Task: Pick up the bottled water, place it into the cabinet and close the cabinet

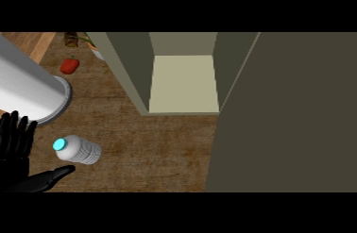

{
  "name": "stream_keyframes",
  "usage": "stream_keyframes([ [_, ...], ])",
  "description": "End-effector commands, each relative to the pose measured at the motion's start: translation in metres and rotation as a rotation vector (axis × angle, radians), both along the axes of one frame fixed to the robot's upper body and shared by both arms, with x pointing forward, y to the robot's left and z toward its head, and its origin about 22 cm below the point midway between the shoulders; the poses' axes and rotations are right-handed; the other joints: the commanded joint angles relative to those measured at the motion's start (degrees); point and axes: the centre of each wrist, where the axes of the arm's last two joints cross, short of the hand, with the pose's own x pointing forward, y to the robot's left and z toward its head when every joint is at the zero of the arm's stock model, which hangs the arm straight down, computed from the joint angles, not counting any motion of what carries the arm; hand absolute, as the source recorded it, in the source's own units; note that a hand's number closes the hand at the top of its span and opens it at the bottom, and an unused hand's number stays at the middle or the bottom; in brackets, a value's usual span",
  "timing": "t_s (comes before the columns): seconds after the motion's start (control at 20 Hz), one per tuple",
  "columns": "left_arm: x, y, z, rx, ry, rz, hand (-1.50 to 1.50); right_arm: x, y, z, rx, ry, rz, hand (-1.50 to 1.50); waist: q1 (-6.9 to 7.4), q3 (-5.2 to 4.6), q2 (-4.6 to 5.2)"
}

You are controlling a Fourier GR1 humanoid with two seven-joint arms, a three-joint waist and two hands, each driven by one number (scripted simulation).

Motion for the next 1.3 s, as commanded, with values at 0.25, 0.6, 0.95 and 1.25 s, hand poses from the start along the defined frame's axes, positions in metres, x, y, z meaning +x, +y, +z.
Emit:
stream_keyframes([
  [0.25,0.002,0.005,-0.055,-0.003,0.037,-0.004,-1.5,-0.043,-0.015,0.034,0.008,-0.077,-0.013,-1.5,0.14,-0.02,0.0],
  [0.6,-0.01,0.027,-0.103,-0.018,0.057,0.034,-1.5,-0.037,-0.013,0.03,0.002,-0.083,-0.006,-1.5,-0.03,0.0,0.02],
  [0.95,-0.002,0.0,-0.139,-0.024,0.077,0.043,-1.5,-0.035,-0.008,0.031,-0.001,-0.082,-0.001,-1.5,0.0,0.01,0.04],
  [1.25,0.005,0.024,-0.16,-0.04,0.062,0.026,-1.5,-0.035,-0.006,0.026,0.013,-0.07,0.003,-1.5,-0.23,-0.01,0.06],
])
